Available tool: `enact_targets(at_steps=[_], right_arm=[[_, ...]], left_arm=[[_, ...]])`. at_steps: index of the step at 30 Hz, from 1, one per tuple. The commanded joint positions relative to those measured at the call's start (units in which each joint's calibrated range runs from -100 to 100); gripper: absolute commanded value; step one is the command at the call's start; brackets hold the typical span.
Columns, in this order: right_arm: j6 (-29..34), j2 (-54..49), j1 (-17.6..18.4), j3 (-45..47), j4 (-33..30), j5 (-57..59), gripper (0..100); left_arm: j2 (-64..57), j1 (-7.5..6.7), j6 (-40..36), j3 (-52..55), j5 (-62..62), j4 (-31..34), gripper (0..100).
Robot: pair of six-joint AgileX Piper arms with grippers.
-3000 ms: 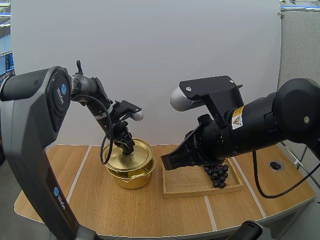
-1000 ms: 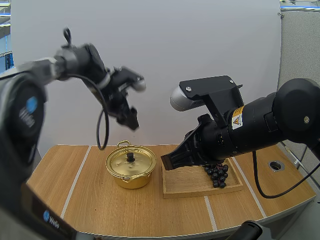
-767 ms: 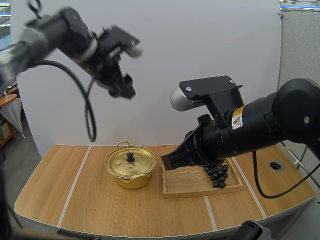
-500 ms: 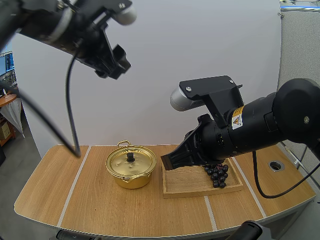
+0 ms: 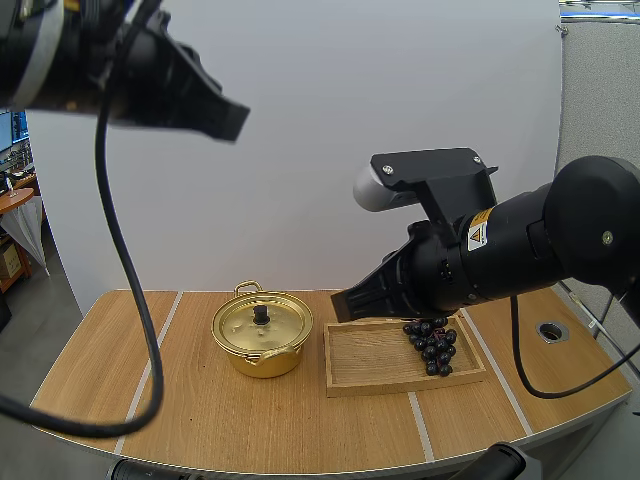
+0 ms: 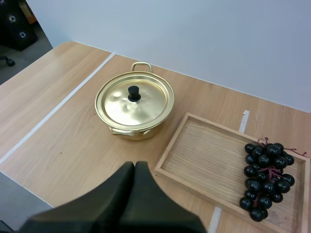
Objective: Open the pot, put the pineapple inside, and close it
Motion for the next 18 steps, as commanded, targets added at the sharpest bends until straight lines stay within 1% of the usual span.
enact_targets(at_steps=[1,3,4,7,11,13,15,18], right_arm=[[0.0,-0.8,-2.9,0.2,-1.7,-3.9,0],[0.7,-1.8,-3.7,0.2,-3.6,-6.2,0],[2.0,-2.5,-4.0,0.2,-5.0,-7.4,0],[5.3,-6.0,-4.7,0.2,-8.1,-8.2,0],[5.6,-11.5,-4.8,0.2,-9.3,-10.7,0],[5.6,-14.7,-4.9,0.2,-9.6,-13.4,0],[7.1,-17.4,-5.1,0.2,-10.2,-16.0,0],[7.9,-19.7,-6.7,0.2,-11.1,-17.3,0]], left_arm=[[-4.6,-0.21,-4.3,12.2,-8.1,-0.1,0],[-6.8,-0.21,-4.6,15.9,-14.4,-0.1,0],[-8.0,-0.21,-4.6,17.8,-17.0,-0.1,0],[-11.8,-0.21,-4.6,22.1,-21.4,-0.1,0],[-16.1,-0.21,-5.0,25.9,-23.9,-1.0,0],[-20.0,-0.21,-7.6,29.2,-28.2,-1.5,0],[-23.2,-0.21,-9.4,31.9,-33.2,-1.5,0],[-28.0,-0.21,-10.9,35.7,-40.5,-1.4,0]])
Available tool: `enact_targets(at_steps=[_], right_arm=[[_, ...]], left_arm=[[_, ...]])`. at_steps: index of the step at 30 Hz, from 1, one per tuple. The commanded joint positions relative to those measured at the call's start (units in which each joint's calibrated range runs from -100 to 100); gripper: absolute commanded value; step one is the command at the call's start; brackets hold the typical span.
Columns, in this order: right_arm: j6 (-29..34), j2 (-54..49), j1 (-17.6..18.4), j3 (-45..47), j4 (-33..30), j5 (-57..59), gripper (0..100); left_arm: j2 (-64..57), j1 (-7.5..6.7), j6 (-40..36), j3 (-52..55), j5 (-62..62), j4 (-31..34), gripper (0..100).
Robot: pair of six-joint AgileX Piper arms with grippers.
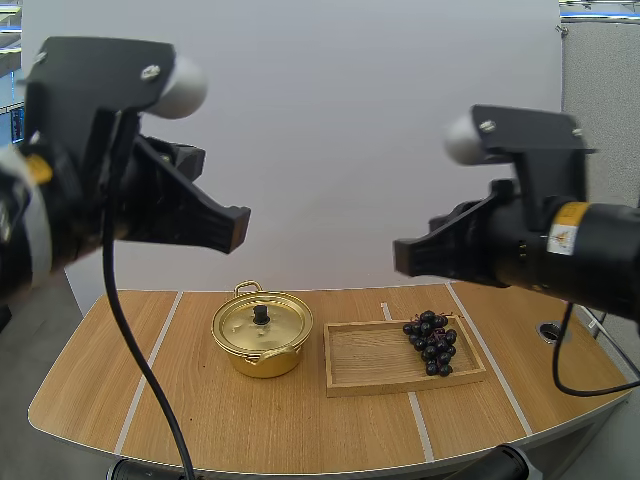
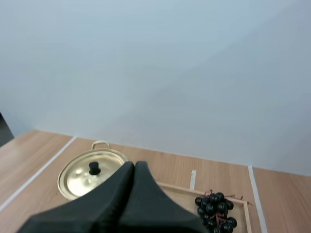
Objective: Open the pot, put the pineapple inside, and close it
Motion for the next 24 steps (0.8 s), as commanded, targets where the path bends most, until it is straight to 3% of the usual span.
enact_targets(at_steps=[1,9,13,19,24], right_arm=[[2.4,-6.4,-2.8,0.1,-2.3,-6.9,0],[2.6,-10.3,-9.6,0.1,-1.8,-19.5,0],[2.6,-12.3,-12.6,0.2,2.3,-23.1,0],[1.7,-12.5,-14.0,6.7,6.3,-27.5,0],[-4.8,-12.5,-14.0,17.9,6.3,-38.6,0]], left_arm=[[-10.3,-0.21,-5.1,8.3,-17.3,-1.1,0],[-17.7,-0.21,-5.9,15.8,-27.0,-1.1,0],[-18.9,0.71,-9.1,18.4,-27.7,-0.8,0],[-19.3,1.51,-11.0,22.4,-33.6,-0.8,0],[-19.3,1.33,-11.0,26.9,-35.4,-0.8,0]])
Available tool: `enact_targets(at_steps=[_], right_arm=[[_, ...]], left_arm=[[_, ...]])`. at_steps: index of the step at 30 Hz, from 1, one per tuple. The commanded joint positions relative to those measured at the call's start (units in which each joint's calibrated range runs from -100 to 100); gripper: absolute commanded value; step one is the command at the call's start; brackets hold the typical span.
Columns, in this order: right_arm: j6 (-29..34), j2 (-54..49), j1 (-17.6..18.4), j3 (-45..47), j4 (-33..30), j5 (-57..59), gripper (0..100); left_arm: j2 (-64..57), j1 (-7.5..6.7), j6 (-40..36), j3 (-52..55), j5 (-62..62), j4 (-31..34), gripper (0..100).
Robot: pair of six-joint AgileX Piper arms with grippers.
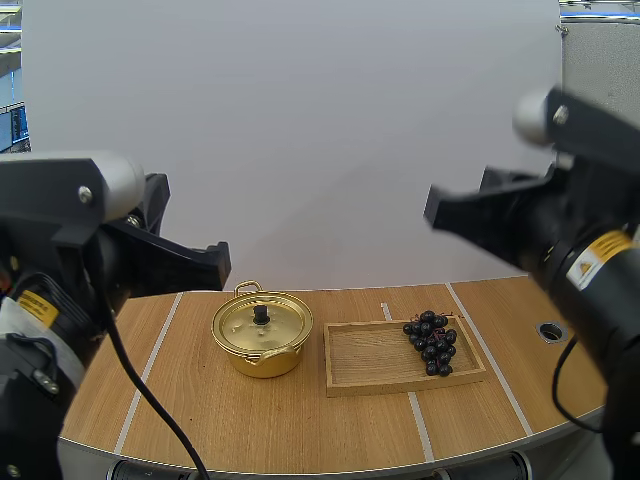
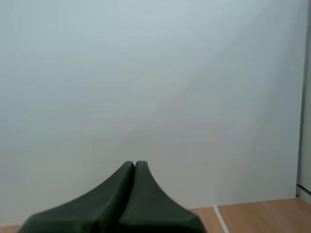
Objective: Open the pot, put the pineapple inside, and close it
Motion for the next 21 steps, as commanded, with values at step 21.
enact_targets(at_steps=[21], right_arm=[[-7.2,-0.2,1.2,41.0,3.9,-31.4,0]], left_arm=[[-0.6,-0.08,2.9,33.0,-26.1,-0.5,0]])
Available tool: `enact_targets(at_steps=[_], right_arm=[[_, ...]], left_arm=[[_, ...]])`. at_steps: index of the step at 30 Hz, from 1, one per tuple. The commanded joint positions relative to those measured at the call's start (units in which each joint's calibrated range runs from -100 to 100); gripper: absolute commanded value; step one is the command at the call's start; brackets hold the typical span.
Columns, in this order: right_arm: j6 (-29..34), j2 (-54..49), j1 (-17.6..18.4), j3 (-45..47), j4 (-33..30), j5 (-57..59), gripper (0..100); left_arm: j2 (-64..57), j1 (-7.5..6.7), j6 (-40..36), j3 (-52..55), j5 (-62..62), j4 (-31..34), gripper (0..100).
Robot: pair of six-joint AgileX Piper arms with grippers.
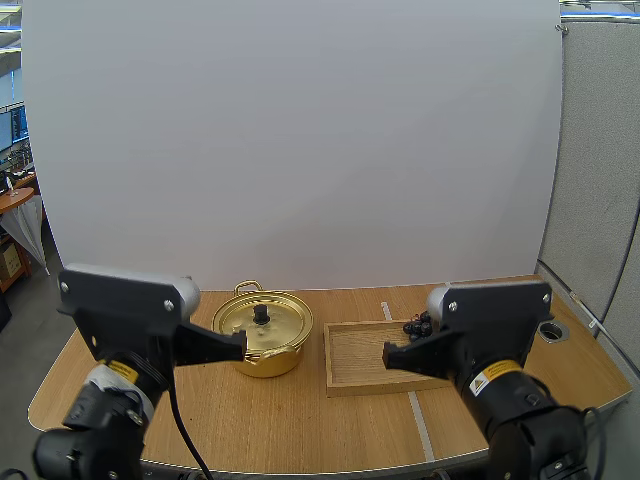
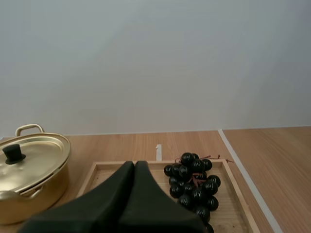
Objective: Open the pot, put the pineapple inside, and close it
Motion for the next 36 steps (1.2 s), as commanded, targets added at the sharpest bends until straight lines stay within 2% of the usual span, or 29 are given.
enact_targets(at_steps=[1,7,14,17,22,27,36], right_arm=[[-0.3,-0.3,0.4,8.0,0.2,-5.7,0],[-0.3,-0.3,0.6,10.1,0.2,-4.6,0],[-0.3,-0.3,0.6,10.1,1.3,5.2,0],[-0.3,-0.3,0.6,10.1,1.4,5.2,0],[-1.0,-0.3,0.5,10.1,1.4,5.4,0],[-1.5,-0.3,0.4,10.1,1.4,5.6,0],[-1.5,-0.3,0.2,10.1,1.4,5.6,0]], left_arm=[[-0.3,-0.08,1.2,10.6,-12.2,-0.5,0],[-0.3,-0.08,1.2,14.0,-17.3,-0.5,0],[-0.3,-0.08,1.2,14.0,-2.1,-0.9,0],[-0.3,0.06,1.1,14.0,2.8,-0.9,0],[-0.3,1.04,-2.8,14.0,4.3,-0.3,0],[-0.3,1.79,-7.2,14.0,5.1,3.2,0],[-0.3,1.72,-12.4,14.0,6.8,6.8,0]])
